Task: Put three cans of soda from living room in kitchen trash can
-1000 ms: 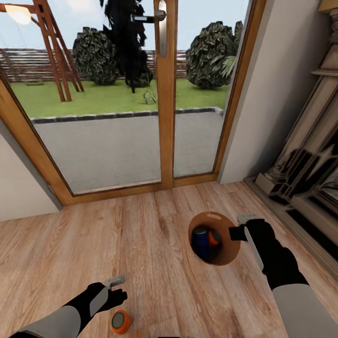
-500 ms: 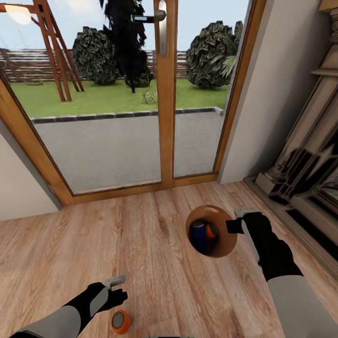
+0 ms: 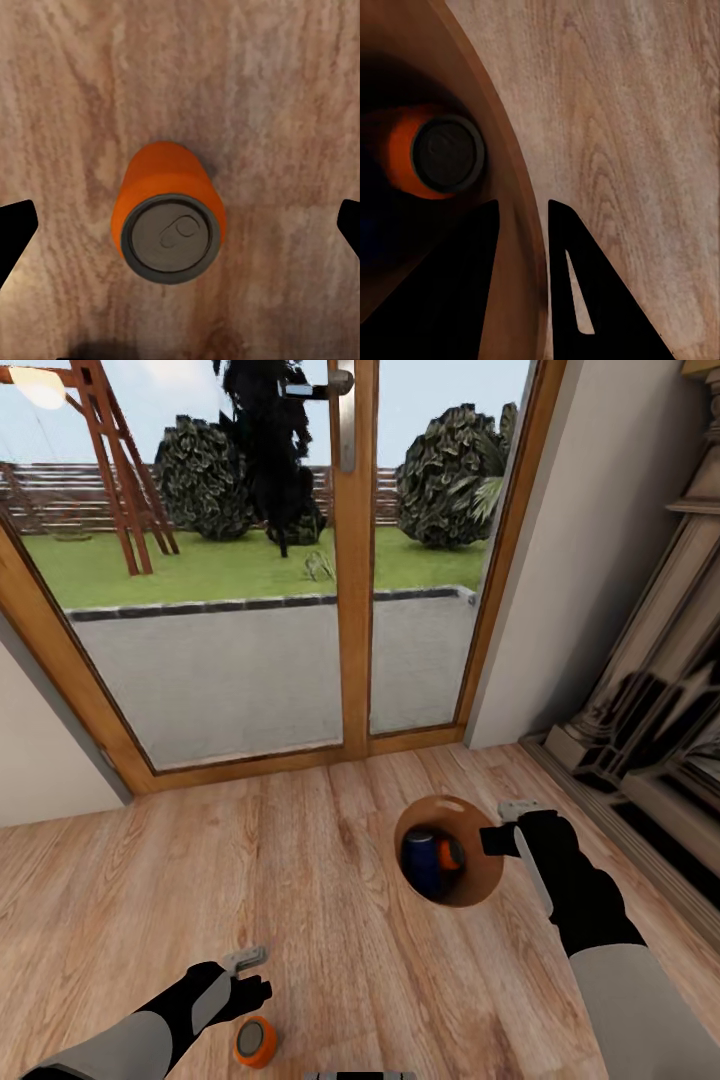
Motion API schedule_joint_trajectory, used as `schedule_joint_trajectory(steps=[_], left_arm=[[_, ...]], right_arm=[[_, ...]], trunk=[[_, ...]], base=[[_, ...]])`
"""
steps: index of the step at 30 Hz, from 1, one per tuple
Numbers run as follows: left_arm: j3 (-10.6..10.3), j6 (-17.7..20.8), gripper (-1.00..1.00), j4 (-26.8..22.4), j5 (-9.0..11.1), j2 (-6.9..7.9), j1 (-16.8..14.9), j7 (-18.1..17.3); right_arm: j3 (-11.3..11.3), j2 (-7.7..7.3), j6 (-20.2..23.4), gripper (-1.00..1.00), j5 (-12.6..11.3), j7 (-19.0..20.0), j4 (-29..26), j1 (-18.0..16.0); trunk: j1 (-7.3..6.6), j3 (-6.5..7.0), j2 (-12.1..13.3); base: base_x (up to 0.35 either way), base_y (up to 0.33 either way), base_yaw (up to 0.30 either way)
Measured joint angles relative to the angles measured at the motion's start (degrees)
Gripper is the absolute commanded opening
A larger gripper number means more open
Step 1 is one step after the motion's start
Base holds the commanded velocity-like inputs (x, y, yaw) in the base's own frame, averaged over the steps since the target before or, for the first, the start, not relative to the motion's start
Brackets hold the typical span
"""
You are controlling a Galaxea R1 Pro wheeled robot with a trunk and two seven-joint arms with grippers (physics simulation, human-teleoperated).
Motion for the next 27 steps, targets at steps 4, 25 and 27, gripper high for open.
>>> schedule_joint_trajectory(steps=[4, 25, 27], left_arm=[[0.00, 0.00, 1.00, 0.00, -0.01, 0.00, 0.00, -0.04], [-0.29, 0.00, 1.00, 0.00, -0.26, -0.42, 0.00, 0.00], [-0.32, 0.00, 1.00, 0.00, -0.26, -0.43, 0.00, 0.00]], right_arm=[[0.06, 0.06, 0.00, -1.00, -0.17, -0.01, -0.54, 0.02], [0.43, 0.20, 0.00, -1.00, 0.26, -0.03, -13.14, 0.04], [0.46, 0.19, 0.00, -1.00, -0.15, 0.01, -14.19, 0.07]], trunk=[[0.88, -0.72, -1.60], [3.81, -4.04, -6.87], [3.81, -4.18, -6.87]], base=[[0.000, 0.000, 0.000], [0.000, 0.000, 0.034], [0.000, 0.000, 0.144]])
